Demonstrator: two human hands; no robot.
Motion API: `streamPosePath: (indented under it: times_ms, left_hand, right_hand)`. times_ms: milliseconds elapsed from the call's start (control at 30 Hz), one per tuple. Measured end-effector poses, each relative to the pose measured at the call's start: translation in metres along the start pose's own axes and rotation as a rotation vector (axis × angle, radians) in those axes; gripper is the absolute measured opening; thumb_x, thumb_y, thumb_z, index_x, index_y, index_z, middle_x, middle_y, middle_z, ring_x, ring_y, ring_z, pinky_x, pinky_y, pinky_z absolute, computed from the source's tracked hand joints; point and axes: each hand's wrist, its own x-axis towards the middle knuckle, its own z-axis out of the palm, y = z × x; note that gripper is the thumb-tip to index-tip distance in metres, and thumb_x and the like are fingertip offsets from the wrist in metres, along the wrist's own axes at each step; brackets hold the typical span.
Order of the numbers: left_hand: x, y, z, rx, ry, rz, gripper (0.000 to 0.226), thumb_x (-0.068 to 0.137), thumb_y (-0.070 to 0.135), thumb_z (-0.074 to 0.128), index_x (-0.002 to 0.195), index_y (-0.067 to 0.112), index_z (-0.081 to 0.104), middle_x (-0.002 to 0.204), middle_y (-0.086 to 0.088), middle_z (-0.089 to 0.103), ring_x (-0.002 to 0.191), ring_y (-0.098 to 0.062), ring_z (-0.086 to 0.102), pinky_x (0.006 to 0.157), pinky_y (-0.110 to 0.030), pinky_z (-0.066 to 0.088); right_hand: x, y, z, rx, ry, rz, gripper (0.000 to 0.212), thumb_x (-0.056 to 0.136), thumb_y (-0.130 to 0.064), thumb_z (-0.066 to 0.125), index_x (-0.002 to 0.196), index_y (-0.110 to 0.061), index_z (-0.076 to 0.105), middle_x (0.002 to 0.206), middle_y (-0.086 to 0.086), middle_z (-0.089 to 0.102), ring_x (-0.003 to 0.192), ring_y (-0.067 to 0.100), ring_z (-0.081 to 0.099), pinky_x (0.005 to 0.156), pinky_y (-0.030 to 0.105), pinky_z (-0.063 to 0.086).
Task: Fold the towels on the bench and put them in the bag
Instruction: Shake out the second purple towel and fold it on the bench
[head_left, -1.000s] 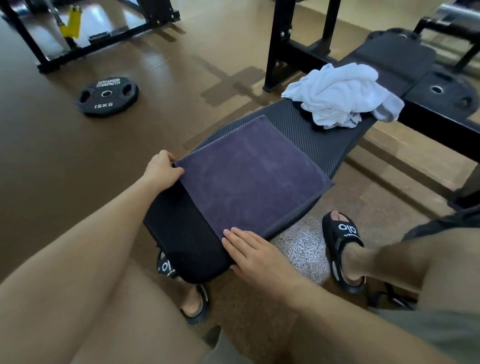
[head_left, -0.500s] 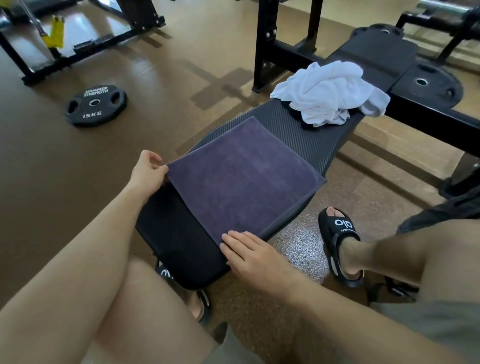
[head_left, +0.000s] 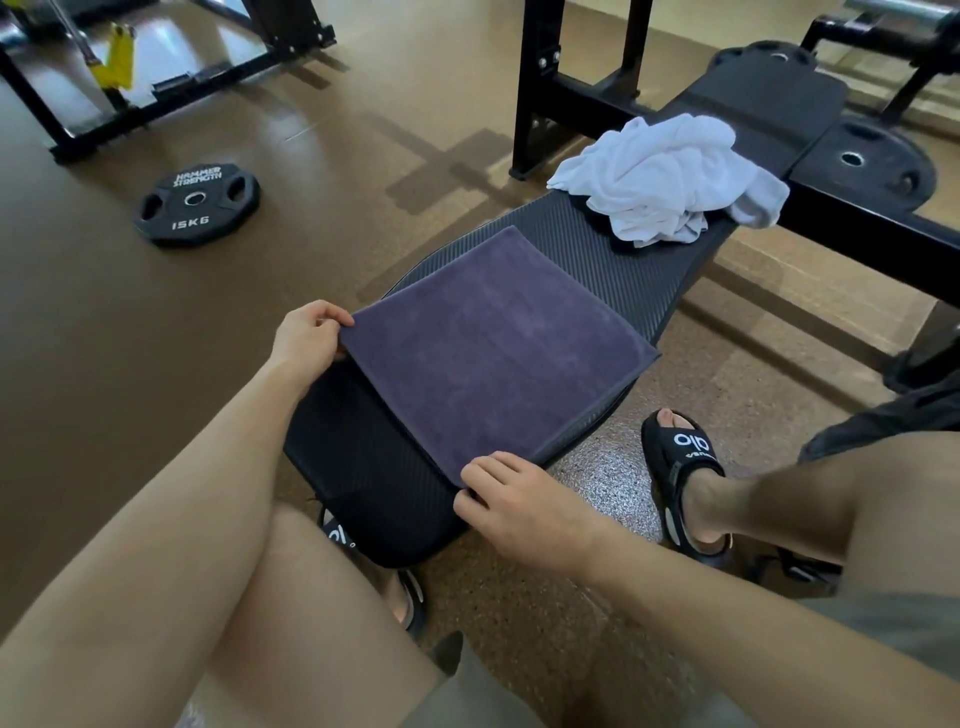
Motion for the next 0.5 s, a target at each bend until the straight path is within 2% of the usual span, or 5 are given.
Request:
streamPosePath:
  times_ms: [133,200,300,400,500]
  left_hand:
    - [0.001,0.002,-0.002,-0.085,0.011,-0.017,0.04,0.093,-0.001,0.033,0.089,0.01,0.071,0.103,-0.012,0.068,0.099,-0.033,0.067,0.09,-0.046,0.06]
    - [0.002,0.004,-0.003,-0.136,0.018,-0.013,0.043,0.088,-0.003,0.031,0.085,0.01,0.072,0.099,-0.013,0.069,0.092,-0.031,0.066,0.092,-0.047,0.058]
    - [0.007,0.015,-0.004,-0.191,0.009,0.052,0.045,0.083,-0.009,0.03,0.081,0.011,0.071,0.09,-0.009,0.067,0.083,-0.022,0.062,0.089,-0.042,0.056]
    - [0.018,0.039,-0.002,-0.169,-0.027,0.156,0.045,0.079,-0.011,0.034,0.08,0.013,0.072,0.083,-0.006,0.066,0.078,-0.017,0.059,0.081,-0.033,0.053]
    - [0.031,0.072,0.01,-0.074,-0.079,0.239,0.037,0.082,-0.008,0.041,0.082,0.011,0.072,0.083,-0.004,0.065,0.078,-0.013,0.056,0.076,-0.022,0.05]
  right_hand:
    - [0.002,-0.004,-0.007,0.117,0.051,0.134,0.018,0.082,-0.002,0.055,0.093,-0.013,0.047,0.09,0.006,0.049,0.079,0.025,0.048,0.074,0.034,0.048]
    - [0.0,-0.005,-0.012,0.176,0.101,0.282,0.022,0.082,0.0,0.06,0.095,-0.014,0.05,0.09,0.004,0.049,0.074,0.021,0.045,0.067,0.03,0.044]
    - [-0.003,-0.004,-0.024,0.359,0.196,0.561,0.01,0.093,-0.006,0.058,0.095,-0.015,0.056,0.093,-0.002,0.048,0.068,0.017,0.048,0.059,0.031,0.046]
    - [-0.009,0.009,-0.037,0.527,0.34,0.782,0.011,0.095,-0.011,0.055,0.093,-0.022,0.054,0.095,-0.01,0.049,0.075,0.01,0.052,0.064,0.023,0.045]
    - [-0.016,0.034,-0.049,0.631,0.495,0.974,0.019,0.093,-0.004,0.06,0.095,-0.023,0.058,0.094,-0.011,0.056,0.087,0.007,0.056,0.073,0.017,0.044]
